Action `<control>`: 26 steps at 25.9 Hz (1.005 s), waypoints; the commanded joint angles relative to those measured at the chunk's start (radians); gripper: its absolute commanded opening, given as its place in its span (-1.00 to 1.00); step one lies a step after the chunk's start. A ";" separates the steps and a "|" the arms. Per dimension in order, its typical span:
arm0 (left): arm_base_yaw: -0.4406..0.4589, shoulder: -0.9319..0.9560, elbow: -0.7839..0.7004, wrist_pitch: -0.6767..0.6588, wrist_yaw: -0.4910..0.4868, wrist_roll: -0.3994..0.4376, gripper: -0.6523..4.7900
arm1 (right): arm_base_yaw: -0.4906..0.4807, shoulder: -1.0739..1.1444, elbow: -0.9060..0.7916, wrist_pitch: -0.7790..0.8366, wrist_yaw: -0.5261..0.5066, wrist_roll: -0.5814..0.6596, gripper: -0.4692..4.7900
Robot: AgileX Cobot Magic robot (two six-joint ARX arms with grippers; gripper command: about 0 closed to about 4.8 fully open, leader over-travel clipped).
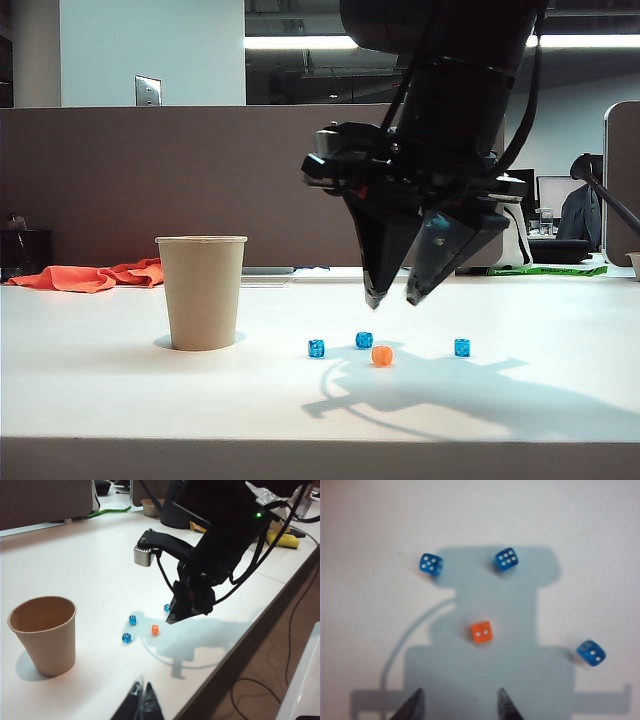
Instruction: Pick up the dice with a different color and drop it into the paper cup.
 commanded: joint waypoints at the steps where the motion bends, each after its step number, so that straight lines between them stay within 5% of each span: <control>1: 0.000 0.001 0.006 0.013 0.003 -0.003 -0.78 | 0.000 0.000 0.004 0.022 0.031 -0.005 -0.13; 6: 0.000 0.001 0.006 0.013 0.003 -0.003 -0.78 | 0.000 0.004 0.004 0.029 0.031 -0.005 0.02; 26: 0.000 0.001 0.006 0.013 0.003 -0.003 -0.78 | 0.000 0.047 0.004 0.051 0.019 -0.008 0.02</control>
